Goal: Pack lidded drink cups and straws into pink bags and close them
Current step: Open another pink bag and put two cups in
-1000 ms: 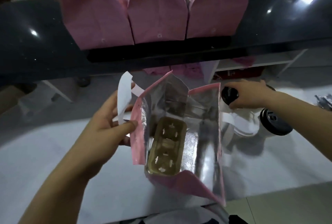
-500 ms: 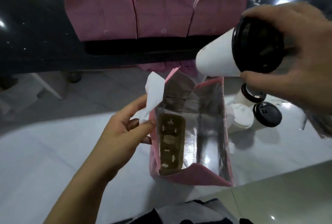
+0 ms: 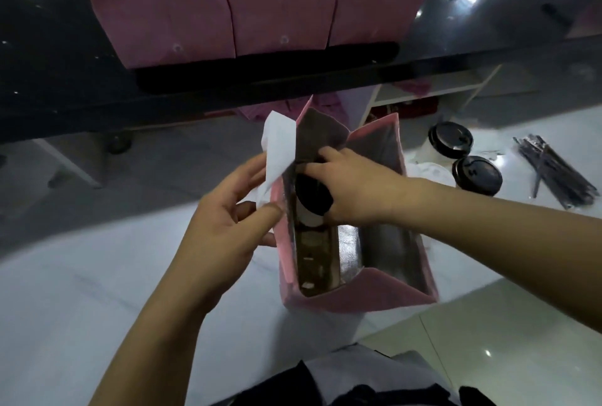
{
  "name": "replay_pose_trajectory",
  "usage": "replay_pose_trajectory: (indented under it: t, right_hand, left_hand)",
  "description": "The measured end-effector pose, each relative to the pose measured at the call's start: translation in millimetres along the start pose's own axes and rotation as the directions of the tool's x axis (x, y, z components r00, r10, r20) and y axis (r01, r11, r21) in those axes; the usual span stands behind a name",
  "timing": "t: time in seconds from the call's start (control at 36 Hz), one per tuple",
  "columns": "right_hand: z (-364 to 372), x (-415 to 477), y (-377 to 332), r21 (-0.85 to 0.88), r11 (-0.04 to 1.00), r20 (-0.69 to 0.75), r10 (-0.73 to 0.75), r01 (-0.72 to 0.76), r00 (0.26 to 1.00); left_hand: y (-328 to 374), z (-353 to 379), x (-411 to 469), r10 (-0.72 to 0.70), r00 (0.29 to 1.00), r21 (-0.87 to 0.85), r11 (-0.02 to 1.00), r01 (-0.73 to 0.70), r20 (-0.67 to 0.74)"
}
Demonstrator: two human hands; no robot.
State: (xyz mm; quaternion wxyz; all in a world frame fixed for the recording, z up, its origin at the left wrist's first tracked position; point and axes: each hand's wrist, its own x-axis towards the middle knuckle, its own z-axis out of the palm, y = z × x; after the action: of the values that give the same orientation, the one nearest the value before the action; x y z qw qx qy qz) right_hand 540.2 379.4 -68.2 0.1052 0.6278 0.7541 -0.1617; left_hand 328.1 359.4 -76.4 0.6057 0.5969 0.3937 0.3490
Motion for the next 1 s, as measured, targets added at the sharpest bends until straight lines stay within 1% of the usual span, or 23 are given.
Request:
replay_pose_trajectory:
  t: [0.22, 0.5, 0.58, 0.67, 0.72, 1.0]
  right_hand:
    - [13.4, 17.5, 0.9, -0.075, 0.996, 0.019, -0.043, 0.045, 0.999]
    - [17.1, 19.6, 9.9, -0.09, 0.995, 0.093, -0.045, 0.053, 0.995]
    - [18.0, 13.8, 14.9, -0.104, 0.994, 0.09, -0.028, 0.038, 0.996]
    - [18.8, 7.5, 20.1, -0.084, 0.996, 0.066, -0.011, 0.017, 0.998]
    - [17.8, 5.0, 21.9, -0.067, 0.998, 0.078, -0.004, 0.01, 0.997]
    - [24.2, 6.4, 26.7, -0.087, 0.995, 0.085, -0.036, 0.043, 0.996]
  left_hand:
    - [0.5, -1.9, -1.3, 0.003, 1.0, 0.021, 1.0, -0.003, 0.004]
    - [1.7, -0.6, 0.0, -0.002, 1.0, 0.027, 1.0, 0.002, 0.014]
    - [2.7, -2.2, -0.5, 0.007, 1.0, 0.025, 1.0, -0.008, 0.011]
    - [1.6, -1.9, -1.7, 0.019, 1.0, 0.013, 1.0, -0.02, 0.009]
    - [1.3, -0.3, -3.2, 0.022, 1.0, 0.005, 1.0, -0.022, 0.006]
    - [4.0, 4.1, -4.6, 0.011, 1.0, 0.027, 1.0, -0.011, -0.004]
